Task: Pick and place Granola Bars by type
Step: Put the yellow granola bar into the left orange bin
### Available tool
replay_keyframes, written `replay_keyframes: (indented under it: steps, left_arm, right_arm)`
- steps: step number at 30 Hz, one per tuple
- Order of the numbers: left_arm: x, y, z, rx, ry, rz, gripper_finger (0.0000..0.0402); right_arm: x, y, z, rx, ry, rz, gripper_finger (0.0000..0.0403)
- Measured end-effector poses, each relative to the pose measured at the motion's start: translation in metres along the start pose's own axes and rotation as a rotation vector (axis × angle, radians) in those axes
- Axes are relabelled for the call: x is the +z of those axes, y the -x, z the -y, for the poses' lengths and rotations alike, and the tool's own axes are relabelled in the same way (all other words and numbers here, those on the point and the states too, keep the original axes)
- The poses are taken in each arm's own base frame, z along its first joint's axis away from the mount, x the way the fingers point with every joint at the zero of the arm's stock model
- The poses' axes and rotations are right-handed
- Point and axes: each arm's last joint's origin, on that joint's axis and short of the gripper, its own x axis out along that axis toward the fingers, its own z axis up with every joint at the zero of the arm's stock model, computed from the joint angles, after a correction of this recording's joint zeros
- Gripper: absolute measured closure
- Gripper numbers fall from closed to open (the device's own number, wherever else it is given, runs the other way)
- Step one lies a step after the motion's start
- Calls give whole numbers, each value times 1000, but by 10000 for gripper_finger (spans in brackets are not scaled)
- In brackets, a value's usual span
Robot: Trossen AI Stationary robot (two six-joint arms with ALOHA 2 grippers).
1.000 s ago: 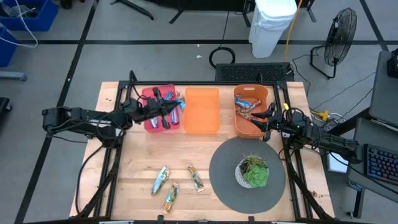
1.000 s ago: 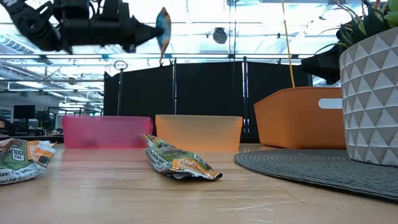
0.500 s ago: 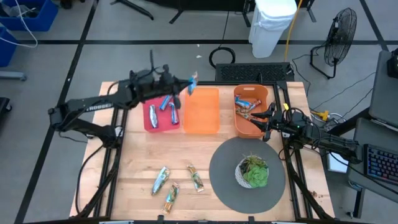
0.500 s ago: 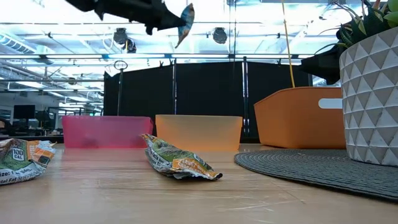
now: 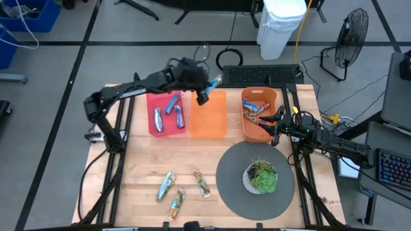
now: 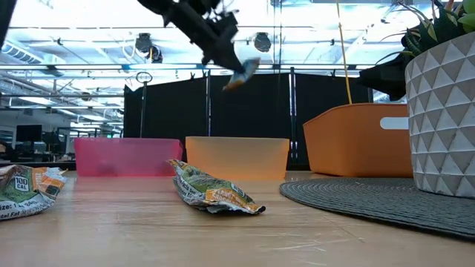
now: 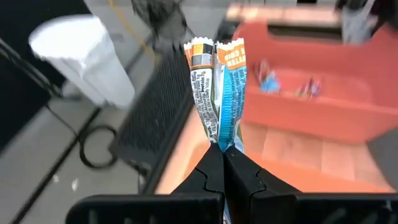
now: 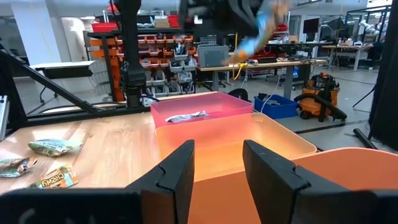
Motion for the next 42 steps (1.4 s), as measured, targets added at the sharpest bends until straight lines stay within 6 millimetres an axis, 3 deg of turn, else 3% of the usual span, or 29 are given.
replay_keyframes:
  steps: [10, 17, 42]
  left_arm:
    - [-43, -67, 8, -50, 59, -258, 401]
    - [-72, -98, 13, -58, 96, -377, 401]
    - [-80, -102, 18, -65, 129, -436, 400]
  right_arm:
    - [0, 0, 0, 0, 0, -1, 275]
    - [0, 0, 0, 0, 0, -1, 275]
    - [0, 0, 0, 0, 0, -1, 275]
